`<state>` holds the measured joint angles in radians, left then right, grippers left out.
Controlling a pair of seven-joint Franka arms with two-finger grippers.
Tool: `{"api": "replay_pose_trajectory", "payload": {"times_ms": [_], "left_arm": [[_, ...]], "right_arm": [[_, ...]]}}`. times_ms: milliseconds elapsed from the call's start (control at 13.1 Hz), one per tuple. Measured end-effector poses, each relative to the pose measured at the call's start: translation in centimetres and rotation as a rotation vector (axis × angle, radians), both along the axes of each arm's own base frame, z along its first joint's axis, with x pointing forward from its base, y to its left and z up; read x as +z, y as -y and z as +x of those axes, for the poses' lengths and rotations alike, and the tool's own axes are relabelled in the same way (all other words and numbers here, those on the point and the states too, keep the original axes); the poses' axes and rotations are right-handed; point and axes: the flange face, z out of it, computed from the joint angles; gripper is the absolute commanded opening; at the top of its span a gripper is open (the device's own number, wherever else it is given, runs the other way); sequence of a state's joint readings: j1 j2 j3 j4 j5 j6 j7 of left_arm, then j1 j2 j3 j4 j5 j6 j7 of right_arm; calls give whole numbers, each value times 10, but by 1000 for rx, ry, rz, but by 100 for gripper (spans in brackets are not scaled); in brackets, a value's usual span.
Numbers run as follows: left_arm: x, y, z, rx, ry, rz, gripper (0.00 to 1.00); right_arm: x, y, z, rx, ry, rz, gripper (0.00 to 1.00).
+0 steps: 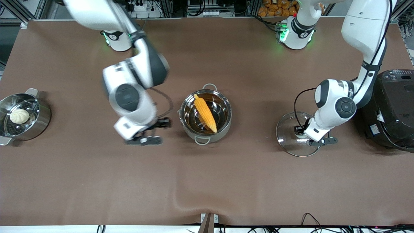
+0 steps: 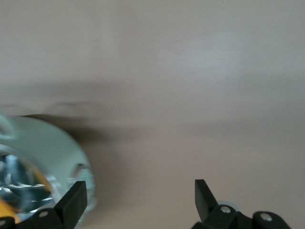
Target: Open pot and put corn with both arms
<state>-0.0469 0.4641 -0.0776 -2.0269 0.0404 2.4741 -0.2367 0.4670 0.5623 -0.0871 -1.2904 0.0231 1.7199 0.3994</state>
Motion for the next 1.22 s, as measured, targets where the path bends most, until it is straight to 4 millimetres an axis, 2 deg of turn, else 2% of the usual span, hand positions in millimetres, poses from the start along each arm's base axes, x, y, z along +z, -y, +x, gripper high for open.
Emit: {"api": "replay_pose_trajectory", "payload": {"times_ms": [76,229,382,458,611,688,840,993,1069,1146,1222], "left_arm": [[0,0,0,-1,1,0,100],[2,2,2,-3,9,-1,100],[17,4,9,-4,44,-5,100],[34,3,18,-1,80,-8,100],[92,-1,38,9,125,-6,100],[132,-5,45,15,116,1,100],[226,-11,51,29,80,17,100],[313,-19,41,43,80,29,100],[346,-22,32,46,103,34,100],[372,-23,20,46,118,37,100],[388,-23,8,43,114,40,100]], "right_arm": [[1,32,6,-9,-17,3,100],[5,88,7,-2,-42,15,100],[16,125,-3,2,-55,28,100],[19,138,-10,1,-61,32,100],[24,163,-23,-16,-75,38,100],[23,176,-30,-32,-86,39,100],[20,206,-41,-67,-94,43,100],[22,242,-48,-67,-94,58,100],[24,261,-52,-71,-94,65,100],[27,276,-57,-78,-91,71,100],[31,285,-62,-84,-85,75,100]]}}
